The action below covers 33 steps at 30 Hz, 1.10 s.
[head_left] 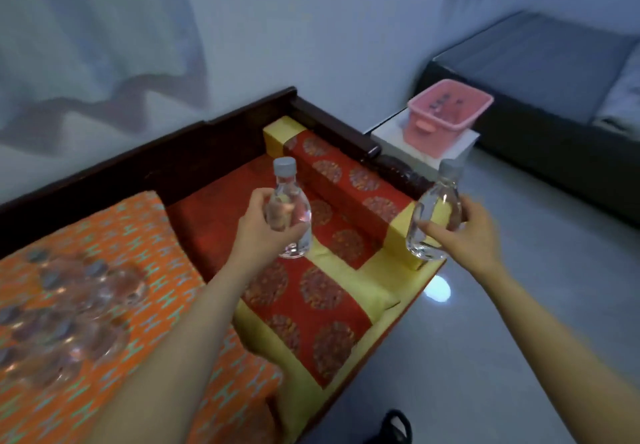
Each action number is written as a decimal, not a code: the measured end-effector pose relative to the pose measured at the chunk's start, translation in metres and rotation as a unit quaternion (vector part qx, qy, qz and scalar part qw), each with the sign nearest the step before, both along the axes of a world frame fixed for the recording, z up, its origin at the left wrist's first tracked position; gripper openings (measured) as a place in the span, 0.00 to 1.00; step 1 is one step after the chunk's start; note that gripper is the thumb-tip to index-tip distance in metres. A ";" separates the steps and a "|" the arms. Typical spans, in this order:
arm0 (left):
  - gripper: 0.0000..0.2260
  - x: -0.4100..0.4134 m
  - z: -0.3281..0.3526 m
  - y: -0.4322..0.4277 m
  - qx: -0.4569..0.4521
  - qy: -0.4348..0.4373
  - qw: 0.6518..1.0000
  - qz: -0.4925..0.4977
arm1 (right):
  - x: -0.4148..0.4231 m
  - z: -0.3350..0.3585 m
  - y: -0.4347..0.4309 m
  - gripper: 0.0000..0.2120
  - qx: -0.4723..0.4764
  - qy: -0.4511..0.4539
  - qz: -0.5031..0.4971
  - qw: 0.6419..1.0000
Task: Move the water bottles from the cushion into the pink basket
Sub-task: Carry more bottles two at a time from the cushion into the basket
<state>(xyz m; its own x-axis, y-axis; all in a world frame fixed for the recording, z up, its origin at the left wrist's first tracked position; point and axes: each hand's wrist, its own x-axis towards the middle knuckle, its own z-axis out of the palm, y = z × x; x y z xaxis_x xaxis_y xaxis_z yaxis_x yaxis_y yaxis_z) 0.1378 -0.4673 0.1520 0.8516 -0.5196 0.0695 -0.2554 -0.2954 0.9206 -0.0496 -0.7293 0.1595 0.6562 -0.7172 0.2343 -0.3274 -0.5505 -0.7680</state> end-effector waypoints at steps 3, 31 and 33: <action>0.24 -0.009 0.012 -0.073 -0.020 -0.013 1.000 -0.006 | -0.026 0.016 -0.068 0.21 -0.024 -0.001 -0.010 1.000; 0.27 -0.040 -0.005 -0.613 0.012 0.026 0.994 -0.103 | -0.092 0.030 -0.520 0.25 0.007 0.042 -0.088 0.995; 0.27 -0.037 -0.002 -0.654 0.015 0.031 0.993 -0.111 | -0.088 0.031 -0.559 0.27 0.015 0.043 -0.090 0.995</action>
